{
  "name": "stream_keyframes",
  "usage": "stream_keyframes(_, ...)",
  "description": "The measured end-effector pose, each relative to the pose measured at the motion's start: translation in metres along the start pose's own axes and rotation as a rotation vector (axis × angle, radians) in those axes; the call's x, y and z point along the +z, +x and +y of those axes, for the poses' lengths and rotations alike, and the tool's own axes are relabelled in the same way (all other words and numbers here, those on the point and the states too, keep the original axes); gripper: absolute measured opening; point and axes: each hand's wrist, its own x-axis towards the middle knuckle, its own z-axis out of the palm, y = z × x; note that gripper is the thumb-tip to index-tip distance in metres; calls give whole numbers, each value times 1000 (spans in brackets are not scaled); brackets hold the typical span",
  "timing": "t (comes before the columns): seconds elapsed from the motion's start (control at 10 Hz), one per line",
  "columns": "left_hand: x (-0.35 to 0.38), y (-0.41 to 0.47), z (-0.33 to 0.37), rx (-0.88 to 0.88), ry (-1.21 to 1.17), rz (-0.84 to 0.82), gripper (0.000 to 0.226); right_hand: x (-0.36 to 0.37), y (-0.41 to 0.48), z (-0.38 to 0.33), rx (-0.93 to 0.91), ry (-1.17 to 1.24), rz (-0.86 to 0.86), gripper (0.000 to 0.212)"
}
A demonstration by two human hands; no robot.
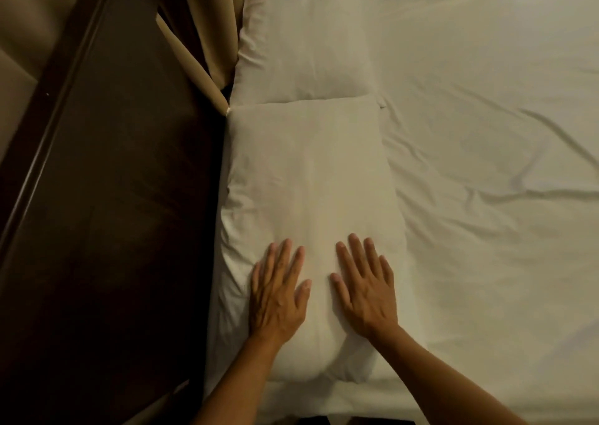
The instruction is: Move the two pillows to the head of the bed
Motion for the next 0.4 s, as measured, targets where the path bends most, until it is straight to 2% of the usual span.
stream_keyframes(0.1, 9, -11, -29, -60, 51, -4, 58, 1, -6, 24, 96, -47, 5, 61)
stream_keyframes(0.2, -2, -20, -54, -254, 69, -21, 59, -17, -13, 44, 229, -33, 2, 68)
stream_keyframes(0.3, -23, -31, -63, -392, 32, -15, 62, -52, -17, 52, 281, 58, 16, 79)
stream_keyframes(0.4, -45, -57, -54, -461, -102, 40, 63, -115, -26, 39, 211, 295, 132, 77)
